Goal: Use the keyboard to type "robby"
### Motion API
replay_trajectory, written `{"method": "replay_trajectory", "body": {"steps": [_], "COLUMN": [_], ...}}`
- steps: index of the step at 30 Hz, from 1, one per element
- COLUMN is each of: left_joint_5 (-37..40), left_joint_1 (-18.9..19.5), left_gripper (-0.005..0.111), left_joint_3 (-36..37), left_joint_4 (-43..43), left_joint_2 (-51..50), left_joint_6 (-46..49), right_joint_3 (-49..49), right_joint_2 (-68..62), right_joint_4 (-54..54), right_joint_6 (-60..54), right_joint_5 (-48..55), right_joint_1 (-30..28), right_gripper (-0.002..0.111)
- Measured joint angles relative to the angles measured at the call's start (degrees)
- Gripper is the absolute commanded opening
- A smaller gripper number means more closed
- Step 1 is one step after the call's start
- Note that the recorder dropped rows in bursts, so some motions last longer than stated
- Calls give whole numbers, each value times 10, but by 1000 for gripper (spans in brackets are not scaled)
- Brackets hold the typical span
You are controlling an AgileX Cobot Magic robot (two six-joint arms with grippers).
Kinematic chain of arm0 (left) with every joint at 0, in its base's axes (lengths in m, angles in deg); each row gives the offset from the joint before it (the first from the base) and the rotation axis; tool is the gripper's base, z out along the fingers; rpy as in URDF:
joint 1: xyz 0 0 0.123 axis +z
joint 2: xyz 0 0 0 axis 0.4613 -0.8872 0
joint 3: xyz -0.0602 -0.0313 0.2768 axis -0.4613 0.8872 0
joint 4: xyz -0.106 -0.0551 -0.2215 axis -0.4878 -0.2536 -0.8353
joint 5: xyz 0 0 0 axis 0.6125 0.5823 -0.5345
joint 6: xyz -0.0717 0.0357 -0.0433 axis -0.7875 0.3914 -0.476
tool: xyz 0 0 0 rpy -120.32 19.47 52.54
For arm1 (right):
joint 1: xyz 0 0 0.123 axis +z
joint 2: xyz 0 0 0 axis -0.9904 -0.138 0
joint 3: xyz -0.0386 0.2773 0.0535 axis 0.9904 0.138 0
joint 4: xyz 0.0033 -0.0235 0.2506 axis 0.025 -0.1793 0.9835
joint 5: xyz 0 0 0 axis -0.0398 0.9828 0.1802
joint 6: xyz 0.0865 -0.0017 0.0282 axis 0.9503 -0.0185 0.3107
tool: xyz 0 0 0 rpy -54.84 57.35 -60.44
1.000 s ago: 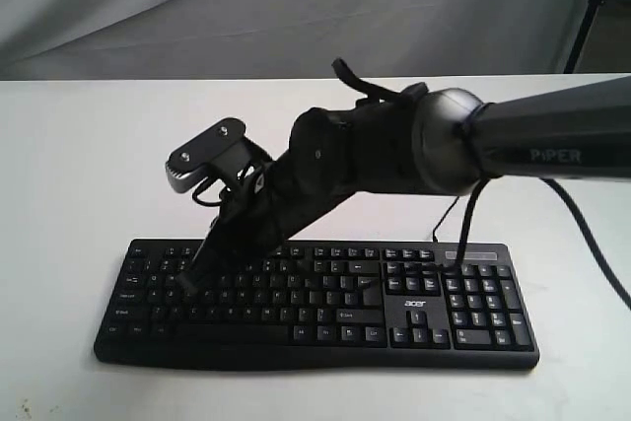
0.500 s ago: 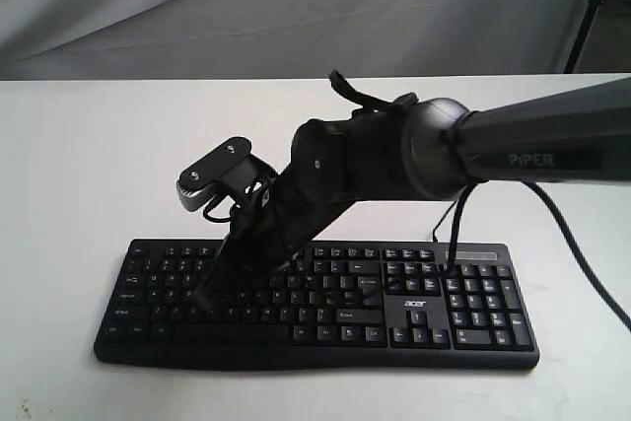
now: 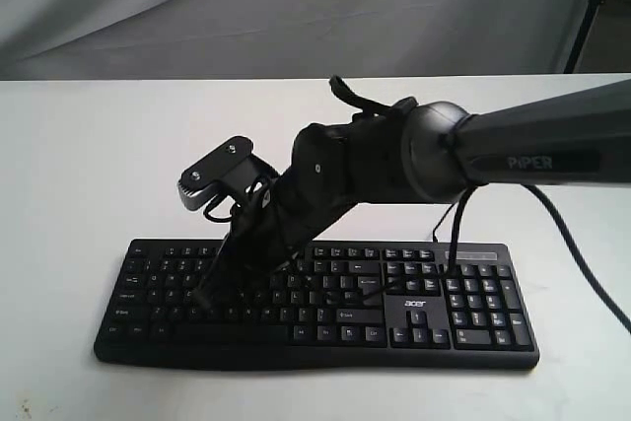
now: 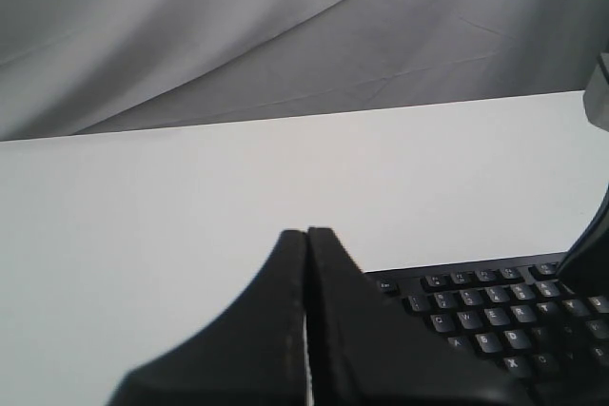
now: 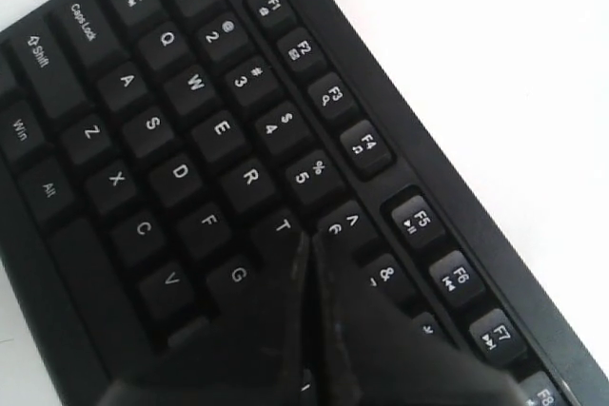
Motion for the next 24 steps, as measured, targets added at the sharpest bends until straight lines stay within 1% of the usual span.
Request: {"method": "replay_trajectory", "body": {"steps": [7,16,20,24], "left_joint_5": [0,0,0,0], "left_joint_1": [0,0,0,0], "left_gripper": [0,0,0,0], "left_joint_3": [0,0,0,0], "left_joint_4": [0,0,0,0], "left_joint_2": [0,0,0,0], "left_joint_6": [0,0,0,0], "right_joint_3": [0,0,0,17], "right_joint_2": [-23,-12,35,122], "right_joint_4": [0,-2,-30,-100], "right_joint_6": [0,1,22,92], "right_joint_5": [-9,-9,8,51], "right_joint_1": [0,0,0,0], "right_gripper": [0,0,0,0]}}
